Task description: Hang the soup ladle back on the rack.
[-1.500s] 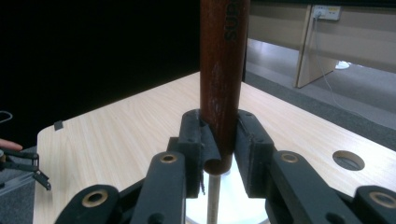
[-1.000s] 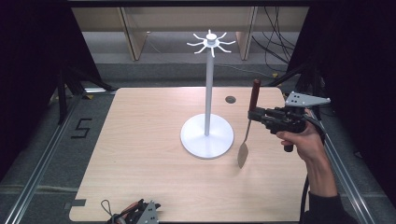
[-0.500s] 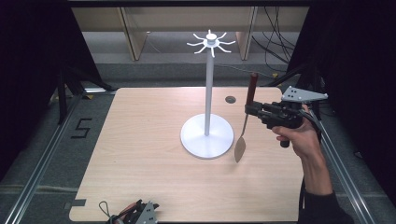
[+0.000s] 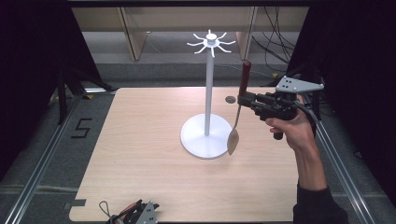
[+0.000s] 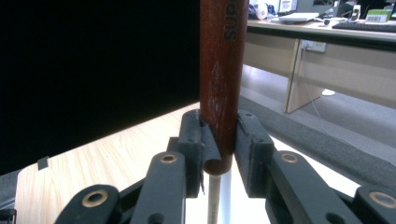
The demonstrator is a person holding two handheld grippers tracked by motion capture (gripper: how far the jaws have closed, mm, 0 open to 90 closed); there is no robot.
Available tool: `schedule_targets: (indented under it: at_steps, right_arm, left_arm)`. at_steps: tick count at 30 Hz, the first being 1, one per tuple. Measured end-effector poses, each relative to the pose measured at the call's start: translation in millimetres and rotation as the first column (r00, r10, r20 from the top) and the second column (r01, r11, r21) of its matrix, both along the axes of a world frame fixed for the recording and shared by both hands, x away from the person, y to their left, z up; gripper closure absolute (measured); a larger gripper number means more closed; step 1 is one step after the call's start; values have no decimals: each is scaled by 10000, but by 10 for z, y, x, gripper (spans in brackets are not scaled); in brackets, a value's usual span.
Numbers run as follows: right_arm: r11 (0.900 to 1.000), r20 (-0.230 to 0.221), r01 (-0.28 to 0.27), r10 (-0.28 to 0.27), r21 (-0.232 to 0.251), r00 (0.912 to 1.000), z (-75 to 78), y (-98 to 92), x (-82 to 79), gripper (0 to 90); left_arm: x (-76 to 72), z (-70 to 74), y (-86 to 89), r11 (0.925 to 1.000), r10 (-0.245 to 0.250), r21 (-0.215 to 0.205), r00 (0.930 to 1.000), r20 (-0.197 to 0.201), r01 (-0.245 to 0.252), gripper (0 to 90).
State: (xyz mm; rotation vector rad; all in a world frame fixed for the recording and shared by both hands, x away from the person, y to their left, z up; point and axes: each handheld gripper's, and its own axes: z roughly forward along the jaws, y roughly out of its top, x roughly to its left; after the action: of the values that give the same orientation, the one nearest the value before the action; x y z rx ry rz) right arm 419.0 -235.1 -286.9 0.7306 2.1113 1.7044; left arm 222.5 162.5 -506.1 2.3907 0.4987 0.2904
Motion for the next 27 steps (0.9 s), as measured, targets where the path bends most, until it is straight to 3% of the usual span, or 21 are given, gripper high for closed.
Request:
schedule_targets:
  at_steps: [5, 10, 27]
  right_arm:
    - [9999, 282, 63, -60, -102, 9996, 120, 45, 12, 744]
    - [10000, 167, 13, -14, 29, 9999, 198, 89, 46, 745]
    - [9981, 228, 423, -413, -441, 9989, 368, 274, 154, 745]
  left_arm:
    - [0, 0, 0, 10000, -6, 1, 10000, -11, 6, 182]
    - [-2, 5, 3, 10000, 71, 5, 10000, 38, -71, 182]
    - [-1, -1, 0, 10000, -31, -5, 10000, -23, 31, 182]
